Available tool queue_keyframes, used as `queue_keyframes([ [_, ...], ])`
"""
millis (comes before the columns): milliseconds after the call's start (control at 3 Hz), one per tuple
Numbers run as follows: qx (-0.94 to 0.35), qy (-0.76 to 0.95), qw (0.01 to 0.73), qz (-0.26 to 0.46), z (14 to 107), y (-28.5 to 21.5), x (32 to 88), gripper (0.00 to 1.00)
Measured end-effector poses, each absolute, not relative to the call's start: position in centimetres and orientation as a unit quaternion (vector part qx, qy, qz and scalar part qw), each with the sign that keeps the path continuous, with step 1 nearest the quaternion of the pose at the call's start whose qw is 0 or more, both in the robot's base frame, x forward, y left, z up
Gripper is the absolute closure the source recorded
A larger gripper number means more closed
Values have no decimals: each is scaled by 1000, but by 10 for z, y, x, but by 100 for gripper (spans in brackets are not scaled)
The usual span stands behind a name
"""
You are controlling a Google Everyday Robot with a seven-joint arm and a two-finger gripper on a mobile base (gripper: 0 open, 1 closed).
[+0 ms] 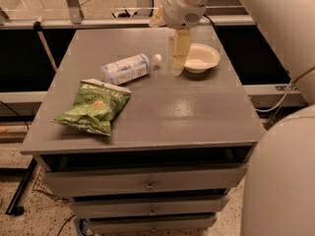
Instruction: Pick blue plastic bottle
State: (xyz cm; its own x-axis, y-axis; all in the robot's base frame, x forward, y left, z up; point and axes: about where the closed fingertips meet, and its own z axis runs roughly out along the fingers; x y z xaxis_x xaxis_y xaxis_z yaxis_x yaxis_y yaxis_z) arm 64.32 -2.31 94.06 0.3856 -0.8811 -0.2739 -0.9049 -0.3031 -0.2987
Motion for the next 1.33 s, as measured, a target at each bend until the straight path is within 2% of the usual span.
queue_keyframes([
  [667,-815,540,206,34,932,-7,653,0],
  [1333,-859,480,175,37,906,54,667,0],
])
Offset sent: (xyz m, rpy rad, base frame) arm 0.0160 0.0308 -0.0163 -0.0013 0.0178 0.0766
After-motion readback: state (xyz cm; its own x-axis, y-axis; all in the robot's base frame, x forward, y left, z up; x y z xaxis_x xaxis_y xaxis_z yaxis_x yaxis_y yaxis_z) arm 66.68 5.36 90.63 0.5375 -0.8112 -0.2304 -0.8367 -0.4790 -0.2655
